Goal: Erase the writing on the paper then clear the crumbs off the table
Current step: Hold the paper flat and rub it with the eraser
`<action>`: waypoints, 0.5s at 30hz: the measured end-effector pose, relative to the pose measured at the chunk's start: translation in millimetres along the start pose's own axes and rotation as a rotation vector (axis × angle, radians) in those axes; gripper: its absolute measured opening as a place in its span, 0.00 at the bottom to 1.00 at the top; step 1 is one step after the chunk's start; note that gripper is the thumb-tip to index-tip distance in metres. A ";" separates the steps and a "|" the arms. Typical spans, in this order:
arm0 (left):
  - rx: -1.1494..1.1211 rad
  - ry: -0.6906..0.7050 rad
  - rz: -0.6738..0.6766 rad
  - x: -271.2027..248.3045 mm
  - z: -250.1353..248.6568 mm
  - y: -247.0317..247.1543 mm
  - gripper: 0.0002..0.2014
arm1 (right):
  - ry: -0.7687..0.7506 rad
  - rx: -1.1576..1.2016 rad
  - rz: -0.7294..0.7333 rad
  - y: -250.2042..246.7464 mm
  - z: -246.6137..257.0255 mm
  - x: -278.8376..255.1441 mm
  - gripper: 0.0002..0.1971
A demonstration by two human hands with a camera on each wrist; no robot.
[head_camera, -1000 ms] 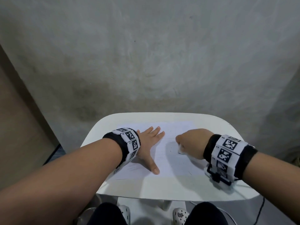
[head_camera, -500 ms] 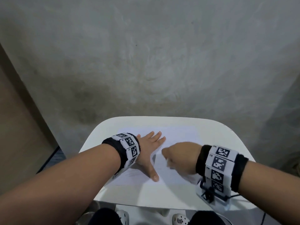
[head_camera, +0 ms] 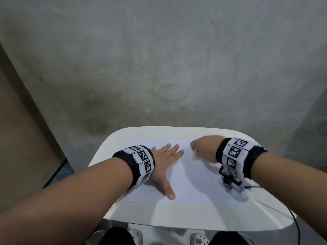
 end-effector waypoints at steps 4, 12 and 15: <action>-0.014 -0.004 -0.014 -0.4 -0.3 0.2 0.70 | 0.010 -0.098 -0.059 -0.4 7.2 1.7 0.09; -0.002 -0.013 0.007 2.7 0.7 -0.2 0.70 | 0.017 -0.106 -0.064 -6.3 0.2 10.4 0.10; -0.041 -0.008 -0.019 4.3 2.2 0.0 0.72 | -0.107 -0.026 -0.070 -0.5 37.6 -0.5 0.15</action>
Point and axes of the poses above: each hand's wrist, its own x-axis towards the middle knuckle, its own y-axis out of the palm, z = x × y, the point moved 4 cm from there along x, towards the middle knuckle, and after that the axes turned 2 degrees about -x, right-handed, at the moved point
